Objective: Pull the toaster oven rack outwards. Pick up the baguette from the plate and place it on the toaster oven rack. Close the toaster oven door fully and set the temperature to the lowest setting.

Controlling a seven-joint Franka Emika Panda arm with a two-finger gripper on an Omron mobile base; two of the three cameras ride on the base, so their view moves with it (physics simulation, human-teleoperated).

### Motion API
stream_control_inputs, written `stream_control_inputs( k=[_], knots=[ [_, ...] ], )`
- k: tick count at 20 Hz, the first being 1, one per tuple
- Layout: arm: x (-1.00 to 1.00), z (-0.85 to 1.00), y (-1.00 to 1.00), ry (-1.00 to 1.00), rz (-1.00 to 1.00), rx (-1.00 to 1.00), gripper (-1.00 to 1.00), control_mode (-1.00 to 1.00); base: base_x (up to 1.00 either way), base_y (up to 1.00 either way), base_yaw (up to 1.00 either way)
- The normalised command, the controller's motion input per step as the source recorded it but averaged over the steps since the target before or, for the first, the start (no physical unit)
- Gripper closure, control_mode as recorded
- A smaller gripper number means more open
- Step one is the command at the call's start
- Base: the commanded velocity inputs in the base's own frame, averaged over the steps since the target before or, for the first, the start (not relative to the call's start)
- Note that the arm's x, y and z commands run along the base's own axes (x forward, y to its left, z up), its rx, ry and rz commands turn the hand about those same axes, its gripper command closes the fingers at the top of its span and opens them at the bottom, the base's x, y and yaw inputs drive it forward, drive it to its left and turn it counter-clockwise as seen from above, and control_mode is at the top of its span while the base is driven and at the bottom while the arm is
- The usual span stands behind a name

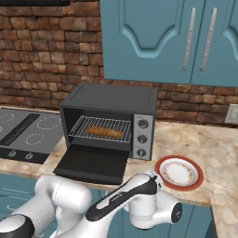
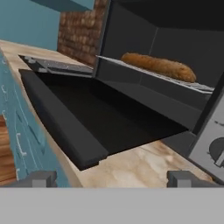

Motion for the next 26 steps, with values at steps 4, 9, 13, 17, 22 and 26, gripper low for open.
stream_control_inputs(
  k=[4,9,13,17,22,26],
  knots=[
    [0.17,-0.16,0.0,0.1,0.02,0.0,-1.0,-1.0,0.0,0.0,0.0],
    [0.03,-0.19,0.08,0.04,0.08,0.0,-1.0,-1.0,0.0,0.0,0.0],
    [0.0,-0.17,0.19,0.04,0.15,0.0,-1.0,-1.0,0.0,0.0,0.0],
    [0.06,-0.18,0.31,0.08,0.12,0.0,-1.0,-1.0,0.0,0.0,0.0],
    [0.02,-0.18,0.22,0.14,0.15,0.02,-1.0,-1.0,0.0,0.0,0.0],
    [0.0,-0.12,0.34,0.01,0.18,0.02,-1.0,-1.0,0.0,0.0,0.0]
  ],
)
